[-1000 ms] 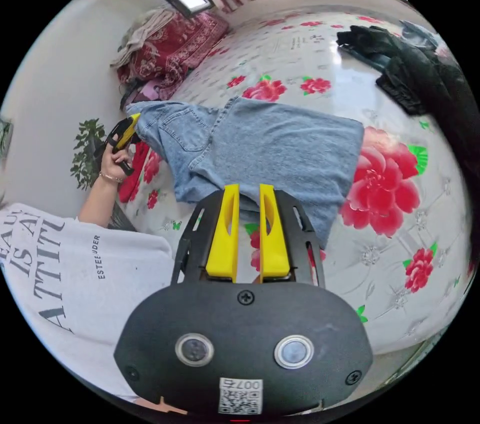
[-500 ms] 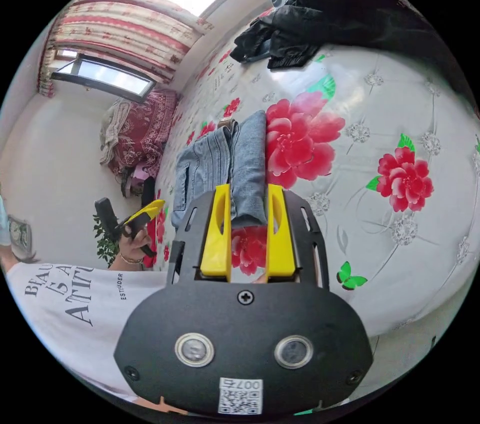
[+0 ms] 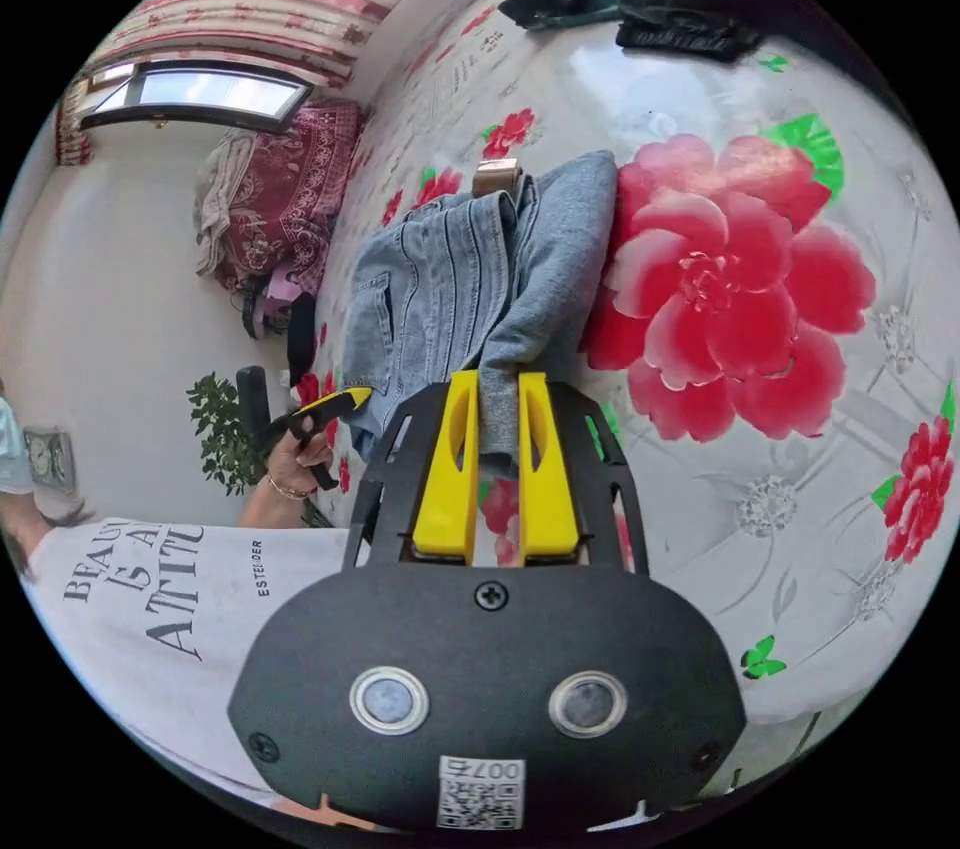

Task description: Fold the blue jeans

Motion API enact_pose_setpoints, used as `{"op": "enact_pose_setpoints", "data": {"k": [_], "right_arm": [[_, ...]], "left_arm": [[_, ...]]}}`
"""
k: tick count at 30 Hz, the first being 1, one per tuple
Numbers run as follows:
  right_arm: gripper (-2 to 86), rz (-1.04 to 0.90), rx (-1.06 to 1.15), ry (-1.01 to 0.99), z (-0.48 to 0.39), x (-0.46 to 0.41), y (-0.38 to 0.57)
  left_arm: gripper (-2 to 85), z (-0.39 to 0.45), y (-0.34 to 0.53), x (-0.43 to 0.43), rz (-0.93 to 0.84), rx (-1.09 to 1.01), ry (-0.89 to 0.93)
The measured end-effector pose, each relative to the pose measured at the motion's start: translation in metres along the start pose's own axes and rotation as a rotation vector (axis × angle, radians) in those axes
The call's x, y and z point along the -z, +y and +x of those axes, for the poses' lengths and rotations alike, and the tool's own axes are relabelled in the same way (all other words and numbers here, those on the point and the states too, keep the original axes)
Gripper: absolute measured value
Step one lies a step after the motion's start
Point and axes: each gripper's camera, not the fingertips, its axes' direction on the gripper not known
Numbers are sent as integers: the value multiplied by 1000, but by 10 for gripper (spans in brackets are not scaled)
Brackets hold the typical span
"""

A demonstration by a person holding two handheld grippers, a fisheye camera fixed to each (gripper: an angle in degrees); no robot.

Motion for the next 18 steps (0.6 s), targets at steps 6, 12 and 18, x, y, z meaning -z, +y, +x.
{"op": "enact_pose_setpoints", "data": {"k": [6, 12, 18], "right_arm": [[81, -94, 183, 8, -86, -109, -121], [78, -170, 437, 157, -230, -265, -262], [74, -210, 745, 373, -286, -308, -227]], "left_arm": [[72, -62, -45, 53, 126, 63, -239], [76, -165, -94, 136, 292, 354, -686], [68, -159, -55, 147, 272, 478, -798]]}}
